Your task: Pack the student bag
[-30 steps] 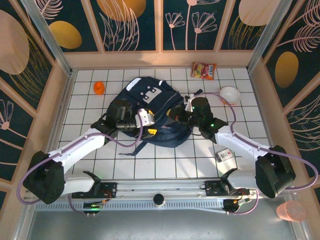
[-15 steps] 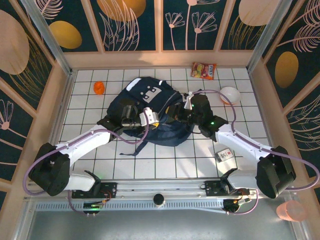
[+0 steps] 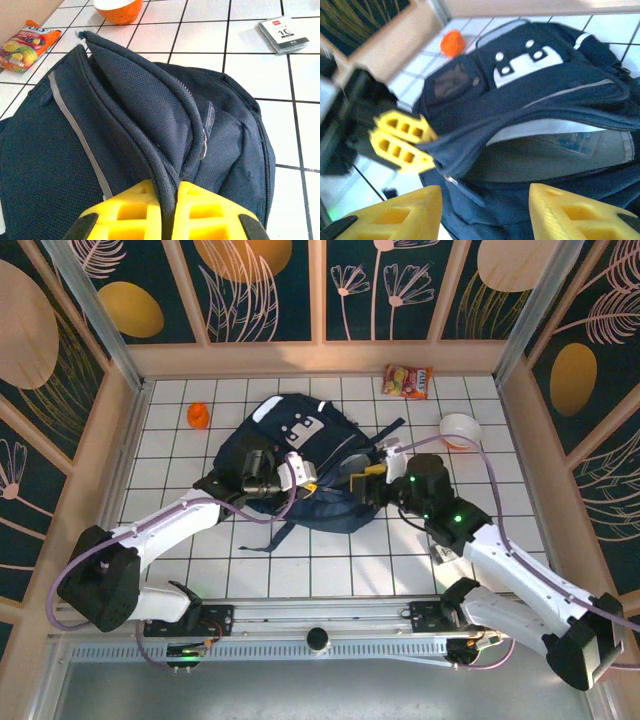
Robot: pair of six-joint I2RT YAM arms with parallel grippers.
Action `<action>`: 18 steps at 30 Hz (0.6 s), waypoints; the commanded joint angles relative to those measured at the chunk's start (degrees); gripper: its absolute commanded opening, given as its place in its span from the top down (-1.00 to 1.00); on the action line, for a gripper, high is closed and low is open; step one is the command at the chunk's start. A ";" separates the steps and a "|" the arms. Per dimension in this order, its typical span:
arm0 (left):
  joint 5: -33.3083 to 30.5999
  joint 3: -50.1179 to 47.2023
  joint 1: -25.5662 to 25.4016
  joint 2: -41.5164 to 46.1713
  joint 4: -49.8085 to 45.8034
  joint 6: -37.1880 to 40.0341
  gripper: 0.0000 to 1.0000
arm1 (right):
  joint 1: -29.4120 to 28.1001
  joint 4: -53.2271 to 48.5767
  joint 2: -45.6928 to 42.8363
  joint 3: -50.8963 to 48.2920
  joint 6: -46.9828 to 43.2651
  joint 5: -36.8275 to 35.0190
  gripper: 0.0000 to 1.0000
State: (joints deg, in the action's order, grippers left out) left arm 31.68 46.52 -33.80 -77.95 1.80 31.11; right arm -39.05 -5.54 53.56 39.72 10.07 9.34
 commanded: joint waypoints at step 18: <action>3.49 3.40 0.06 -0.59 1.89 -2.24 1.00 | -7.25 -1.89 17.92 9.30 -16.64 -1.35 0.79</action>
State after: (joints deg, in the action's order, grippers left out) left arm 32.34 47.59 -33.65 -78.28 1.23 30.00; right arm -45.89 -7.16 71.90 46.61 -6.15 8.78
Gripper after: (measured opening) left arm 0.052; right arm 0.129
